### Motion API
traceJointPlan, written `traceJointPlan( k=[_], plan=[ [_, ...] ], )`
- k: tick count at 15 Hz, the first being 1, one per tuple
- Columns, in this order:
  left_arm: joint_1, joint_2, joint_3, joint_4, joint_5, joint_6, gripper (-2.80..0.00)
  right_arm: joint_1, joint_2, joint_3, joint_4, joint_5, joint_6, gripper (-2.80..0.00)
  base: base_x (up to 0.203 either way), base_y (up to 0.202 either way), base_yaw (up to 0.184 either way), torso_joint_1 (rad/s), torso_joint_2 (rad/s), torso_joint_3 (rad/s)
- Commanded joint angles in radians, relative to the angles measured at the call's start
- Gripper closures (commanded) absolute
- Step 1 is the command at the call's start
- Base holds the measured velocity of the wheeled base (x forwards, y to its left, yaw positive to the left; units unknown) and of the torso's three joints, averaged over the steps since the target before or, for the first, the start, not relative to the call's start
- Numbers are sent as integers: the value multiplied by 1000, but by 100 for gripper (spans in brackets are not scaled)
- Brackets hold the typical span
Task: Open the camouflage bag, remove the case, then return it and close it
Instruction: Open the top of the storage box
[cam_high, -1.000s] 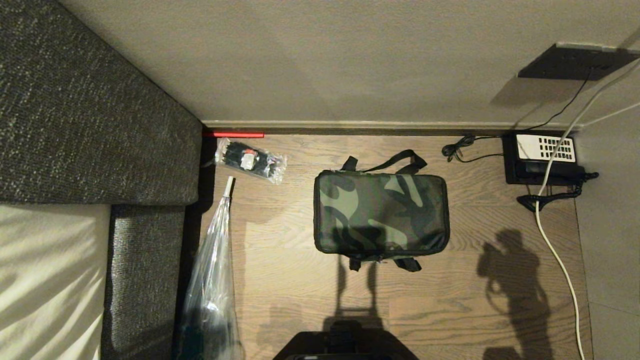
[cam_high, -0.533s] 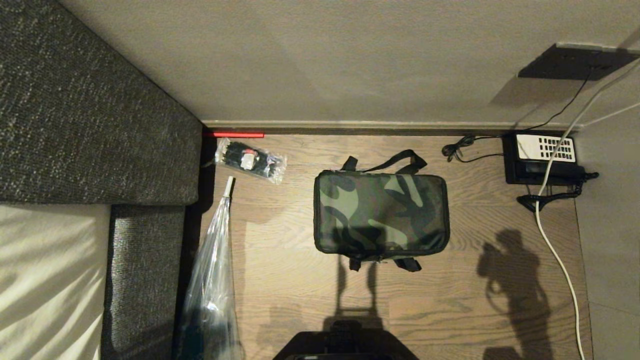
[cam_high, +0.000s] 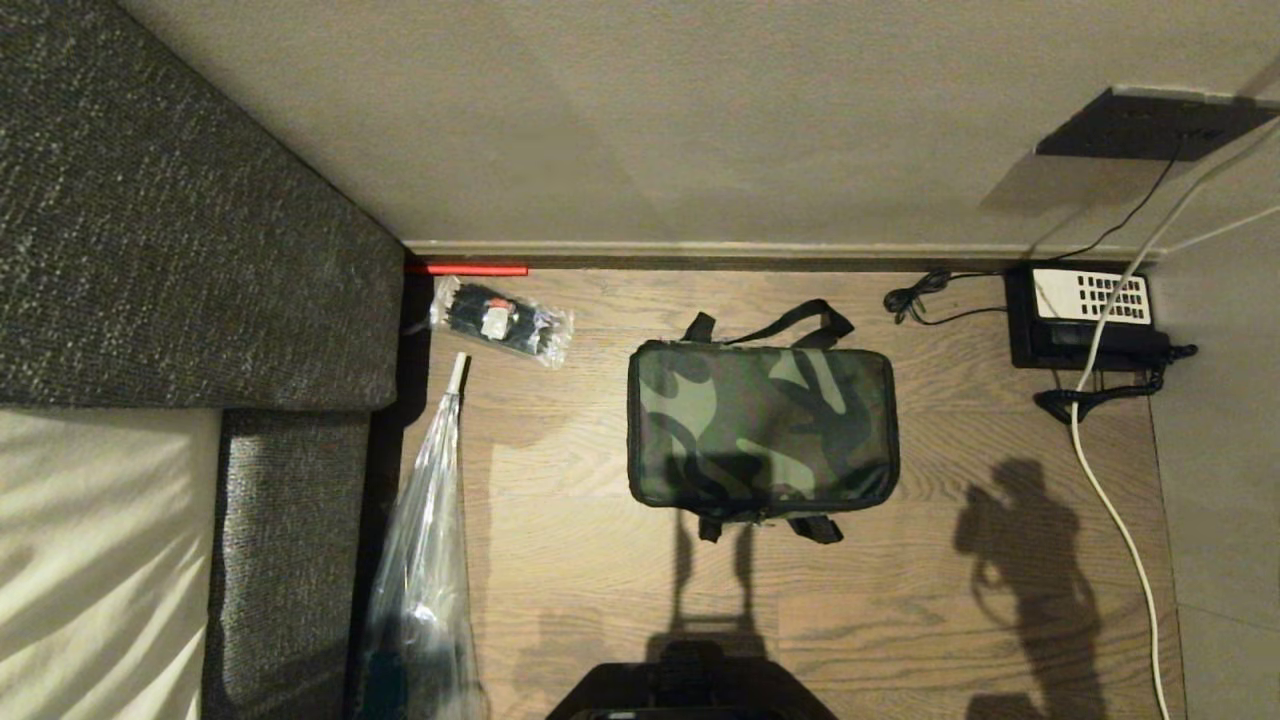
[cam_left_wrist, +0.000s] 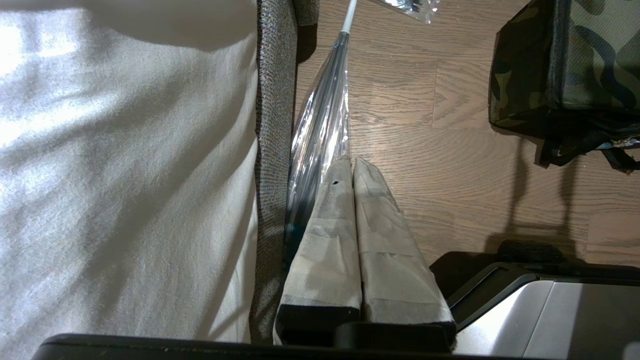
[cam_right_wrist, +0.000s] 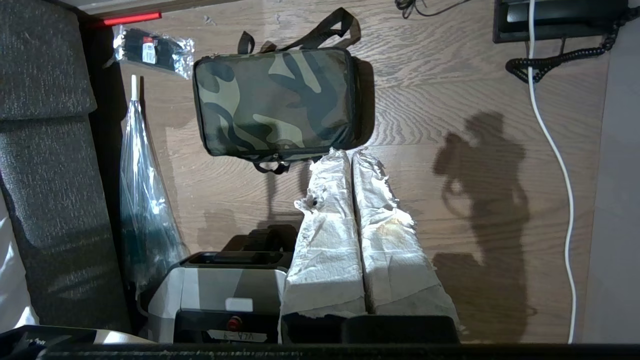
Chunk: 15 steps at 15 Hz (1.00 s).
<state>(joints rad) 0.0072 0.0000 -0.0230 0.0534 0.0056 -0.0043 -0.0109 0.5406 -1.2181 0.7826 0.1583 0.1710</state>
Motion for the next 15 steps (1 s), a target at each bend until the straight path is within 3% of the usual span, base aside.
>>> traceJointPlan(
  k=[1, 11, 13, 15],
  plan=[
    [0, 0, 0, 0, 0, 0, 0, 0, -2, 0, 4, 1, 1, 0, 0, 0, 0, 0, 0, 0],
    [0, 0, 0, 0, 0, 0, 0, 2, -20, 26, -5, -18, -24, 0, 0, 0, 0, 0, 0, 0],
    [0, 0, 0, 0, 0, 0, 0, 6, -68, 211, -23, -57, -77, 0, 0, 0, 0, 0, 0, 0],
    [0, 0, 0, 0, 0, 0, 0, 10, -112, 480, -40, -93, -126, 0, 0, 0, 0, 0, 0, 0]
  ],
)
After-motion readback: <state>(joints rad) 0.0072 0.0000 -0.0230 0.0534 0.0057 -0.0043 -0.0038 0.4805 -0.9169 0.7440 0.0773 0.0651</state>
